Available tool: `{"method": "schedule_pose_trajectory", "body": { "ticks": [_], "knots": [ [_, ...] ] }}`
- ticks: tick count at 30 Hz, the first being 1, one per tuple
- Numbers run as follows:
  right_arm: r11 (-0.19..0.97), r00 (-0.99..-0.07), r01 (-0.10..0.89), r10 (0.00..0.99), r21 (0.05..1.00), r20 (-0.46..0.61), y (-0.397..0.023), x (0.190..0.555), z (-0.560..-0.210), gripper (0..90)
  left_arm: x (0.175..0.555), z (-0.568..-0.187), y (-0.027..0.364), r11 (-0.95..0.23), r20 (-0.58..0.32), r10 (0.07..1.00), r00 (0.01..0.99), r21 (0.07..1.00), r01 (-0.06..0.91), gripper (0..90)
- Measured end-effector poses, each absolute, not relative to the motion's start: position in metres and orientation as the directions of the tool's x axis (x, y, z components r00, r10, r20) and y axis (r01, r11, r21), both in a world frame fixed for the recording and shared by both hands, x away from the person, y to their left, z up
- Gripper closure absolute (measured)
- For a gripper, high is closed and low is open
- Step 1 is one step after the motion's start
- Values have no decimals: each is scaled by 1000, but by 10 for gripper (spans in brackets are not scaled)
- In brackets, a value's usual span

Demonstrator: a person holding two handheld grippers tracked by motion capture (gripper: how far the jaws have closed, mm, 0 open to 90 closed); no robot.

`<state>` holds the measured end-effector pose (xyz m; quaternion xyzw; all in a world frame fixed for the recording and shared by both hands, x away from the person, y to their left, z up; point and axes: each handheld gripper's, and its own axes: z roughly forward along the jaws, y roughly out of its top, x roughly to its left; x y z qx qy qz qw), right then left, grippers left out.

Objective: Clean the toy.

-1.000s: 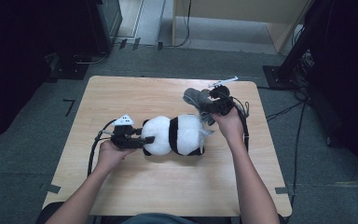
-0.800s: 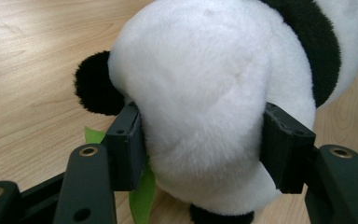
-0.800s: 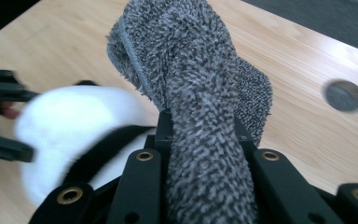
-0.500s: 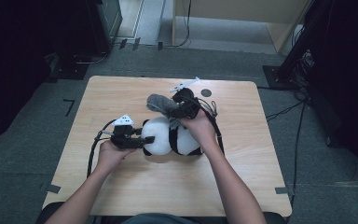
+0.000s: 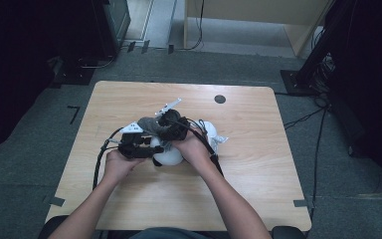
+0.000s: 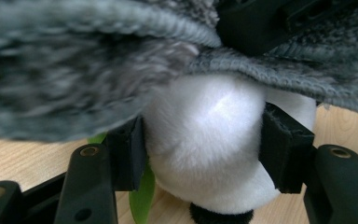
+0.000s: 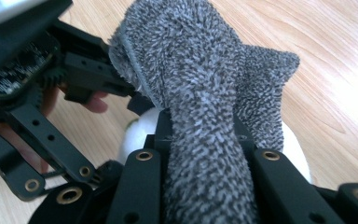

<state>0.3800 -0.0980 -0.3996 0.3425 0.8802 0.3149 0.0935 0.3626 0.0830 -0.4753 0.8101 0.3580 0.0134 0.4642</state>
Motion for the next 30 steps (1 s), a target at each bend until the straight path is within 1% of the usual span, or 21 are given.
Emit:
{"method": "schedule_pose_trajectory", "body": {
  "ticks": [2,8,15,22,30],
  "knots": [
    [565,-746,549,664,616,56,-103,380,-399,736,363,-475,83,-306,-313,594,741,764,568,414],
    [569,-729,556,684,606,26,-121,380,-397,737,364,-476,83,-300,-317,595,738,765,570,421],
    [526,-686,596,726,607,45,-157,381,-395,739,362,-474,81,-310,-298,598,744,770,558,423],
    [519,-666,594,746,615,15,-175,378,-388,739,362,-474,81,-310,-298,598,744,770,558,424],
    [471,-626,613,779,635,26,-201,378,-381,731,363,-475,81,-306,-304,594,745,771,558,423]
  ]
}}
